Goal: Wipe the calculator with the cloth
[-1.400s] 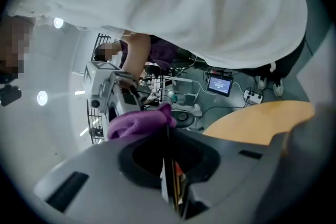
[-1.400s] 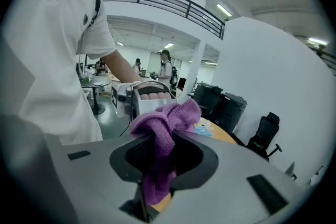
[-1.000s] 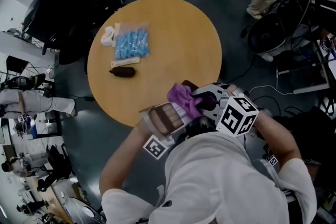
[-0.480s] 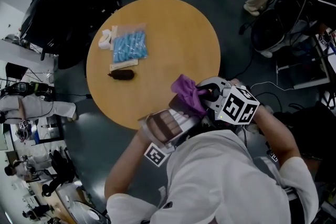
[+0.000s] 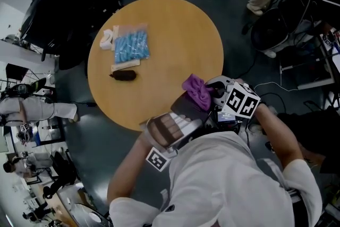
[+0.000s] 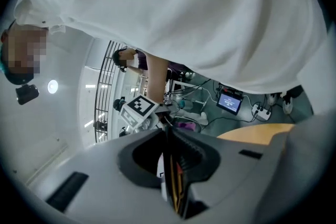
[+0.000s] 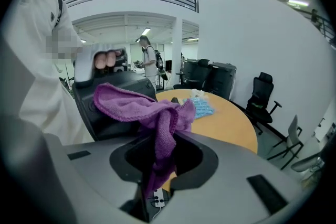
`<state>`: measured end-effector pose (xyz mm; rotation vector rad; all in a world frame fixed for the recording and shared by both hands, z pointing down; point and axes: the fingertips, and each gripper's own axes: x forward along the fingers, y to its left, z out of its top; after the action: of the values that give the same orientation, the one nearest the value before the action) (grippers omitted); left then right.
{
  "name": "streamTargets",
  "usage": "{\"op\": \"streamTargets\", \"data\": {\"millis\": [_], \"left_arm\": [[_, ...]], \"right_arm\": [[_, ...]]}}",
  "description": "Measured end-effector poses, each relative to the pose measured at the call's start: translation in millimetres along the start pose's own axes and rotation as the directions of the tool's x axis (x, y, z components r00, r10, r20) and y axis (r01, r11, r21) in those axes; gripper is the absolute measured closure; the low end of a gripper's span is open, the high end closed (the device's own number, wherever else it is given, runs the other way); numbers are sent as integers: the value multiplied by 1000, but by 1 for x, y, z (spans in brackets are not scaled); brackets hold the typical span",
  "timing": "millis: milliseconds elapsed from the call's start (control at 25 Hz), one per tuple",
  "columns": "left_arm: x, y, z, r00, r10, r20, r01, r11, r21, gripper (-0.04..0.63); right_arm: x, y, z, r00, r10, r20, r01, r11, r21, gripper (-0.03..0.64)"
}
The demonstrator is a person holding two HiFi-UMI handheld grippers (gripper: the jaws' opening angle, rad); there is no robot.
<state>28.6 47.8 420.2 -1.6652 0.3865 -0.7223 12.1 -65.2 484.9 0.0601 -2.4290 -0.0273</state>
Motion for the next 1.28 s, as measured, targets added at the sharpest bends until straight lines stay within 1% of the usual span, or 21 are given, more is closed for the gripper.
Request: {"op": "streamTargets", "data": {"millis": [120,200,280,360,440,520,600,640,720,800,920,1000,1120,1200,1280], "left_arm": [[-2,0,0,1000,6,-5,-7,1000,-14,546],[-4,3,-2,1000,22,-17,-22,999,-31,548],[-5,5,-7,999,35,-38,-37,998,-58,548],[-6,0,-13,997,33,-64,-38,996,-83,548],[-7,-6,-19,996,28,-88,-37,995,-98,548],[-4,-6,-23,995,26,-101,-37,994,-106,548],[-1,-3,-26,994,26,-105,-38,993,-113,548],[0,-4,-25,994,23,-106,-35,992,-121,547],[2,-9,-24,994,18,-105,-33,989,-143,548],[4,-6,-22,994,33,-104,-51,983,-176,548],[6,-4,-21,993,40,-109,-64,972,-227,546],[6,-9,-20,993,24,-112,-53,964,-260,546],[3,-11,-18,993,14,-118,-52,945,-322,548],[0,-6,-20,991,32,-129,-77,927,-367,548],[-2,1,-26,988,51,-147,-108,903,-416,548]], "right_arm": [[5,-8,-20,1000,-8,-28,10,998,58,529],[7,-19,-37,997,-40,-62,46,995,87,529],[0,-32,-52,993,-89,-80,99,988,122,529],[-17,-42,-55,988,-145,-54,152,975,161,529],[-43,-45,-39,983,-180,31,170,966,194,529],[-72,-36,-4,972,-170,164,134,968,212,529],[-90,-19,29,953,-121,277,62,975,211,529],[-91,-9,37,946,-92,310,25,977,213,529],[-83,7,36,943,-41,331,-40,972,233,529],[-67,17,20,949,-10,315,-82,958,276,529],[-44,22,-9,964,2,267,-94,938,333,529],[-34,20,-27,971,-3,237,-86,928,364,529],[-25,14,-54,982,-14,188,-64,912,405,529],[-21,7,-74,990,-30,140,-33,904,425,529],[-17,-2,-94,995,-55,88,11,899,439,529]]}}
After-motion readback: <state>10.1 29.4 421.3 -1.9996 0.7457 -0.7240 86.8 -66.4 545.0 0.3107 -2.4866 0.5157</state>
